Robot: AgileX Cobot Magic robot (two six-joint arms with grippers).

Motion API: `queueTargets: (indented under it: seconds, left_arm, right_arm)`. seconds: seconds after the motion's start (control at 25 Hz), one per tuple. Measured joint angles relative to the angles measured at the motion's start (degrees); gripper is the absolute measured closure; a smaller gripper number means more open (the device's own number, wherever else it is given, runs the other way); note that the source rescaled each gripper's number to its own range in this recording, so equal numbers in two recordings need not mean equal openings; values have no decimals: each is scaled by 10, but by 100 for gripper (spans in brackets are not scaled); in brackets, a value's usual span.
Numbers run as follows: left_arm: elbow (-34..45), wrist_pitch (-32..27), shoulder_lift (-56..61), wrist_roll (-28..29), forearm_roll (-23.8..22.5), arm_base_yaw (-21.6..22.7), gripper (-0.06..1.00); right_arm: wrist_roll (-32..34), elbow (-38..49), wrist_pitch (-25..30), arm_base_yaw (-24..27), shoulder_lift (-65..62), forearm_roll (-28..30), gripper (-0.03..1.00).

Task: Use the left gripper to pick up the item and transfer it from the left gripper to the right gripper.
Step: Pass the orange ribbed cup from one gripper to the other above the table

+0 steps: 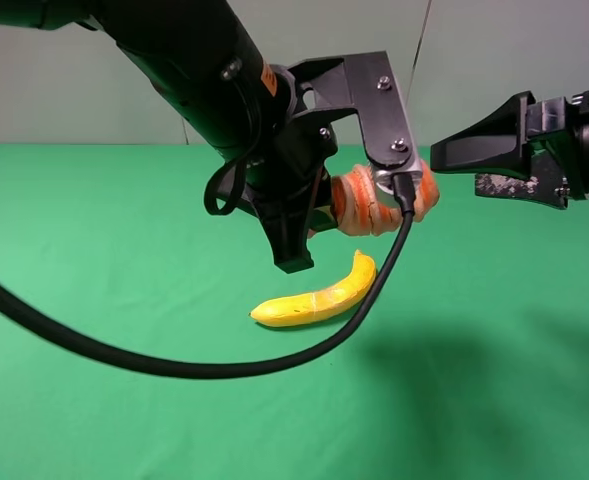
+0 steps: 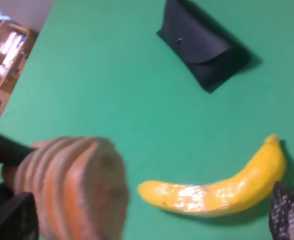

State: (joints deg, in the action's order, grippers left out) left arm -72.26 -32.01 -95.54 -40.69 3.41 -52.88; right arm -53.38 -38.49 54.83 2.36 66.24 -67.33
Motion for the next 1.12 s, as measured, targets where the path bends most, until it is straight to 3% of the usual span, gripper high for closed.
queueTargets:
  seconds: [0.24,0.8,0.92,1.12]
  left_arm:
    - [0,36,0,-3,0,-21,94]
    - [0,43,0,-3,4,-41,94]
    - [0,44,0,-3,4,-41,94]
    - [0,43,0,-3,4,-41,94]
  right_arm:
    - [-11,0,1,-62,0,4,-3]
    - [-13,0,-2,-67,0,6,-1]
    - [-13,0,-2,-67,0,6,19]
    - [-17,0,-3,-67,0,6,81]
